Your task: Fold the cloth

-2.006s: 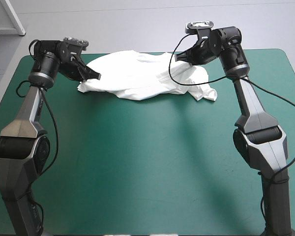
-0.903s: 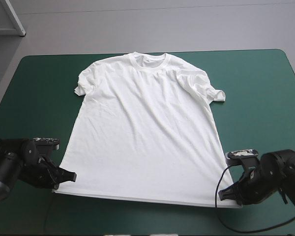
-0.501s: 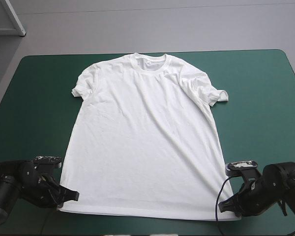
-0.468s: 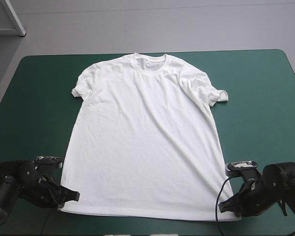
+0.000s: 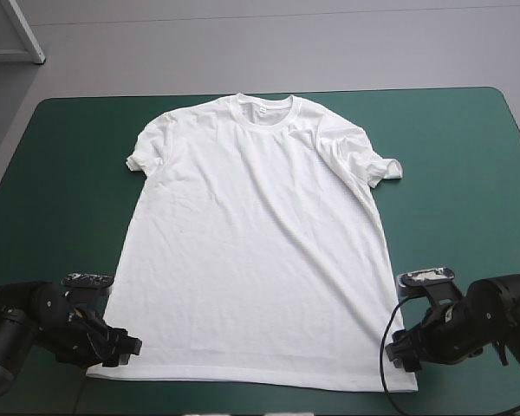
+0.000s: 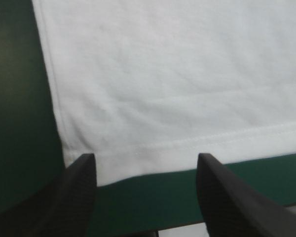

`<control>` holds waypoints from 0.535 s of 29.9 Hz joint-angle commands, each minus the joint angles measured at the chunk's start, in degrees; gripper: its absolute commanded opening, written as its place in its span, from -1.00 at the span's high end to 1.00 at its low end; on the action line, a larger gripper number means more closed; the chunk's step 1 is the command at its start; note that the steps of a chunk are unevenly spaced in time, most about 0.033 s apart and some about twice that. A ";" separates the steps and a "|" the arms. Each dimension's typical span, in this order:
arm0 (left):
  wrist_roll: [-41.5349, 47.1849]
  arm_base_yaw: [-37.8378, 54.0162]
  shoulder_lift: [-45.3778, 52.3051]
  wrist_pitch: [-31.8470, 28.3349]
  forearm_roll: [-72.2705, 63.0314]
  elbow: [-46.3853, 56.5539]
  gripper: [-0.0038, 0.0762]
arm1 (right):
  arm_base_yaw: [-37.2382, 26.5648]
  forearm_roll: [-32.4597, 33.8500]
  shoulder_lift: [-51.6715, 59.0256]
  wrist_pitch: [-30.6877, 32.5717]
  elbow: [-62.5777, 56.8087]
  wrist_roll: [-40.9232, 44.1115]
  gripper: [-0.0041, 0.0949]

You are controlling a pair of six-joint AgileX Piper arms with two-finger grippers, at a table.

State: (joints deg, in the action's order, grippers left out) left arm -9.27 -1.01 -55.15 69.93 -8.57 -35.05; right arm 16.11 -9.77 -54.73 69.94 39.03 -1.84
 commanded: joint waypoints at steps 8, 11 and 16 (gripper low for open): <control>2.17 -0.13 -2.63 -5.02 4.65 -15.62 -0.22 | -0.20 6.27 0.25 -2.33 8.89 2.23 -0.59; 2.17 -0.13 -9.91 -8.03 4.65 -22.19 -0.22 | -0.20 6.27 0.25 -2.83 8.89 2.98 -0.59; 1.80 -0.13 -22.86 -16.37 4.42 -31.43 -0.22 | -0.20 6.27 0.25 -0.38 8.89 3.23 -0.59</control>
State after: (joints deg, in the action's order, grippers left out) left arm -7.79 -1.01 -73.36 59.63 -3.79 -61.17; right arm 16.11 -3.71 -54.73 69.15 46.07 1.20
